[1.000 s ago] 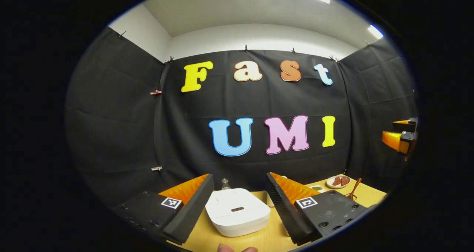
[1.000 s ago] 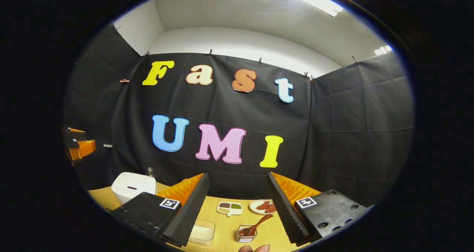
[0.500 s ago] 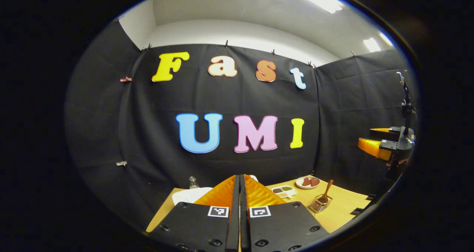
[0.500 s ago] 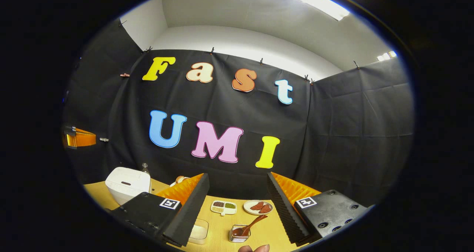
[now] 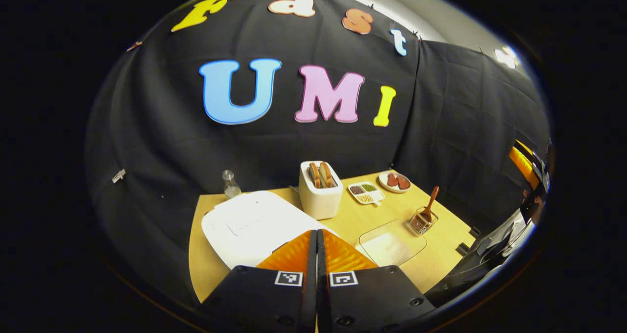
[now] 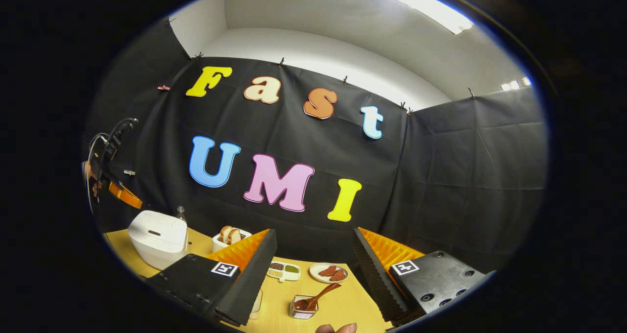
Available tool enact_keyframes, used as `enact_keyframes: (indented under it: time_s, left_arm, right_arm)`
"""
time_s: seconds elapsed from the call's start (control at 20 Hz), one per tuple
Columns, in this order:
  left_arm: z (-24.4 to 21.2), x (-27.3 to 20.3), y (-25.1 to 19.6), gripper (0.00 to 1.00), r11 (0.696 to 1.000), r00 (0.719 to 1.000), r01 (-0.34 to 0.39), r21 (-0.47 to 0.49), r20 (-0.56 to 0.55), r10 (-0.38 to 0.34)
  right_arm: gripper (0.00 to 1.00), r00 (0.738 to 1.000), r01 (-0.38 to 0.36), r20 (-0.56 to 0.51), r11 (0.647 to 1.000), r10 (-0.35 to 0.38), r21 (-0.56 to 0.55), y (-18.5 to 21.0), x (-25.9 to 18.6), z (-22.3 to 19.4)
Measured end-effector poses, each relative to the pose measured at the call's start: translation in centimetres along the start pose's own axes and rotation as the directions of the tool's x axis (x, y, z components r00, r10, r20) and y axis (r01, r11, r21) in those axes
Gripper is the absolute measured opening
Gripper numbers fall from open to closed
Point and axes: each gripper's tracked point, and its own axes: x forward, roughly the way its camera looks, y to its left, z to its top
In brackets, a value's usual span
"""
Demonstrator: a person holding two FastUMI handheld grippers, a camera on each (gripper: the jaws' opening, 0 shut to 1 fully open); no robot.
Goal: Close the left gripper, press the button to open the rice cooker; take a wooden spoon from the chopstick holder with the right hand, scoop a spoonful of rice and pour it into the rice cooker, then put the wooden spoon back into the chopstick holder.
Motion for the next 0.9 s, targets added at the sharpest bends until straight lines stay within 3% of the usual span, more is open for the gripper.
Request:
enact_keyframes:
  time_s: [0.15, 0.4, 0.65, 0.9]
  left_arm:
    - [-1.4, 3.2, 1.5, 0.06, 0.999, 0.994, 0.011, 0.034, -0.108, -0.008]
    - [-4.7, 6.3, 3.7, 0.06, 0.997, 0.96, 0.009, 0.075, -0.281, 0.013]
    - [-6.9, 8.3, 5.1, 0.06, 0.996, 0.928, 0.006, 0.091, -0.371, 0.029]
    - [-7.9, 9.4, 6.0, 0.06, 0.995, 0.92, 0.003, 0.097, -0.391, 0.035]
  right_arm:
    - [0.97, 1.0, 0.02, -0.02, 1.0, -0.02, -0.012, -0.8, 0.2, -0.8]
    - [0.97, 0.998, 0.051, -0.043, 0.999, -0.052, -0.014, -1.5, 0.6, -1.7]
    - [0.97, 0.995, 0.071, -0.064, 0.997, -0.072, -0.02, -1.8, 0.8, -2.5]
    - [0.97, 0.994, 0.08, -0.073, 0.996, -0.083, -0.037, -1.9, 1.2, -2.9]
